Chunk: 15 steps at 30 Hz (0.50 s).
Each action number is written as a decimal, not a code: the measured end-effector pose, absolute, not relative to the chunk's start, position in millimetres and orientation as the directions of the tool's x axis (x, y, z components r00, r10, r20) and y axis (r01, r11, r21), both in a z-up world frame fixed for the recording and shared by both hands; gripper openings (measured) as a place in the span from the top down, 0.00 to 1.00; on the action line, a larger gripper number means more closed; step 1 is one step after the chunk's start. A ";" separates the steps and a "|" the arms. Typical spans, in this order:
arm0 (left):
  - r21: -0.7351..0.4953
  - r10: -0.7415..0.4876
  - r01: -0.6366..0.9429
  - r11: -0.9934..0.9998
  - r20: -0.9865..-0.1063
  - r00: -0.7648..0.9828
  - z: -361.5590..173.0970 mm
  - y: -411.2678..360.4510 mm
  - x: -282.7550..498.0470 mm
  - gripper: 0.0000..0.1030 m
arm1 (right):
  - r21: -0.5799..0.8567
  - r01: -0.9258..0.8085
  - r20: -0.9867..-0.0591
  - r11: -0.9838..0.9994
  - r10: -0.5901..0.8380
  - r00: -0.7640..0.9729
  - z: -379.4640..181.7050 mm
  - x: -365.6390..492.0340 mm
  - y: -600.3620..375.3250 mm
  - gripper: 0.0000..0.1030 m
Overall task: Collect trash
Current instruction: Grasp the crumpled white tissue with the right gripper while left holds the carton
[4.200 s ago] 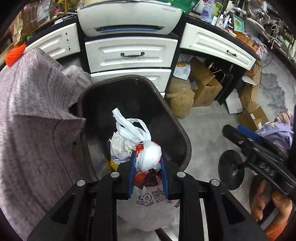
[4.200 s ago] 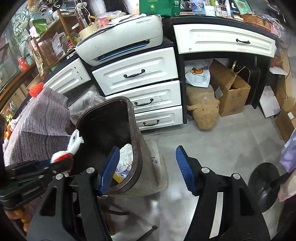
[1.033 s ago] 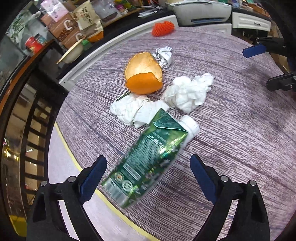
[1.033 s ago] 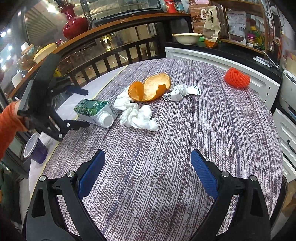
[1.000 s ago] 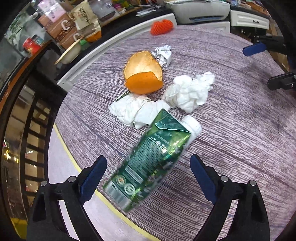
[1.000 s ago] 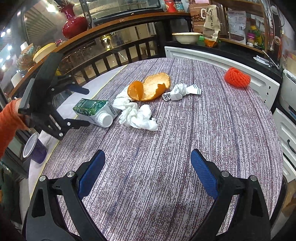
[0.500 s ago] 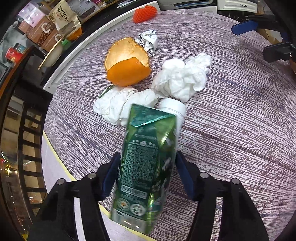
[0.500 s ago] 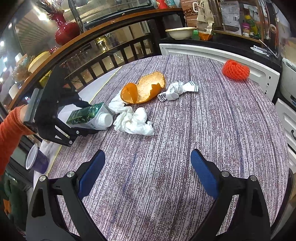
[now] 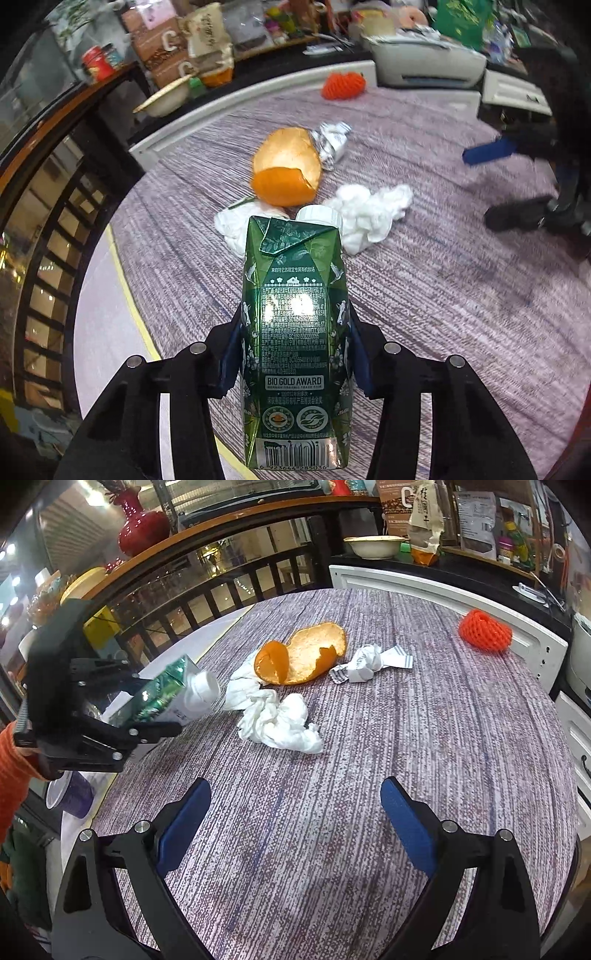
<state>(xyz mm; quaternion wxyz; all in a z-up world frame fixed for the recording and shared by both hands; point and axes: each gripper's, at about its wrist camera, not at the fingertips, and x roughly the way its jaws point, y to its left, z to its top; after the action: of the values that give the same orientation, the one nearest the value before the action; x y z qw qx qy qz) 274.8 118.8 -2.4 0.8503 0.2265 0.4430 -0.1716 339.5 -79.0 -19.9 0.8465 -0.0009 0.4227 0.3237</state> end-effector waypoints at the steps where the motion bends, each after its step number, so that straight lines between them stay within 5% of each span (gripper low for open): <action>1: 0.215 -0.098 0.470 0.856 -0.825 0.556 1.0 120.7 272.8 0.53 | 0.268 -0.551 -0.720 0.790 0.545 0.431 -20.9 340.6 -75.9 0.10; 9: 0.054 -0.176 0.326 0.944 -0.752 0.635 37.3 121.5 232.0 0.53 | 0.205 -0.594 -0.762 0.778 0.508 0.402 -30.0 358.3 -38.7 0.11; 15: -0.037 -0.210 0.261 0.965 -0.707 0.676 41.1 116.6 208.9 0.53 | 0.169 -0.606 -0.803 0.778 0.464 0.373 -41.3 382.2 -8.5 0.22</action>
<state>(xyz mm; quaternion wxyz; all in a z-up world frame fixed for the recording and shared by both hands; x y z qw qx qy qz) 208.9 116.6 41.1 0.9148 0.0336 0.3815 -0.1286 382.2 -8.5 -41.3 0.8248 -0.0773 0.4566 0.3244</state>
